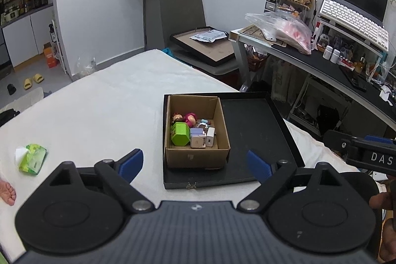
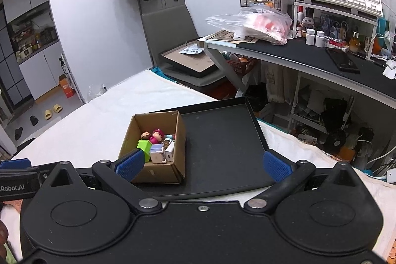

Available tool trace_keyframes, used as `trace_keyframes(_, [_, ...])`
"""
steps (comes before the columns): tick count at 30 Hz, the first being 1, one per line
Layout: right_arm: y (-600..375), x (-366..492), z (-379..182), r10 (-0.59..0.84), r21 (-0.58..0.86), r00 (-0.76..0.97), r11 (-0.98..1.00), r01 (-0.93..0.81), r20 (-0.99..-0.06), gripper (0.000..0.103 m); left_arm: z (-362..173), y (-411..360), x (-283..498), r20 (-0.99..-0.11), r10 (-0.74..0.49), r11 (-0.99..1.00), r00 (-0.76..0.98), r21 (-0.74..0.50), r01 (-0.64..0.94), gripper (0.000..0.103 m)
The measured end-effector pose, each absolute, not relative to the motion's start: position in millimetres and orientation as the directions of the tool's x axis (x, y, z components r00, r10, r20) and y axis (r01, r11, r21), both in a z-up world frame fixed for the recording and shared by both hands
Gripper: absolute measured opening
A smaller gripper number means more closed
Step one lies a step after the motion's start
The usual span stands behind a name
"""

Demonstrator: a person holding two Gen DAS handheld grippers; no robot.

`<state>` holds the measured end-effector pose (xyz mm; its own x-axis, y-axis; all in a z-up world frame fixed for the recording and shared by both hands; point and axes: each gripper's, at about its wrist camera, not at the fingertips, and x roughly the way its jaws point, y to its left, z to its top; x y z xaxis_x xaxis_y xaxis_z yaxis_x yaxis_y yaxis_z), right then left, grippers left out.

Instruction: Organize rigid objects

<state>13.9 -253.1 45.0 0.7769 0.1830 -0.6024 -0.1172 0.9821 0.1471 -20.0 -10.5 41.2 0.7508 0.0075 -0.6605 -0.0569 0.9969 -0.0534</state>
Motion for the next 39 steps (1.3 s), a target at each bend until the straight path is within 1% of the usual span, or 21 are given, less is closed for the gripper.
trace_keyframes(3, [-253, 13, 45, 0.197, 0.160, 0.776, 0.979, -0.125, -0.600, 0.103, 41, -11, -20, -0.661, 0.005, 0.997, 0.750, -0.057, -0.058, 0.090])
trace_keyframes(9, [-256, 15, 42, 0.181, 0.155, 0.775, 0.982, -0.109, -0.605, 0.103, 38, -13, -18, -0.668, 0.004, 0.997, 0.744, -0.053, -0.053, 0.090])
trace_keyframes(19, [-254, 19, 35, 0.164, 0.132, 0.766, 0.986, -0.104, -0.622, 0.103, 34, -11, -17, -0.678, 0.010, 0.996, 0.735, -0.056, -0.065, 0.090])
trace_keyframes(39, [-250, 18, 32, 0.149, 0.095, 0.767, 0.989, -0.115, -0.625, 0.103, 29, -11, -17, -0.687, 0.016, 0.996, 0.726, -0.052, -0.071, 0.090])
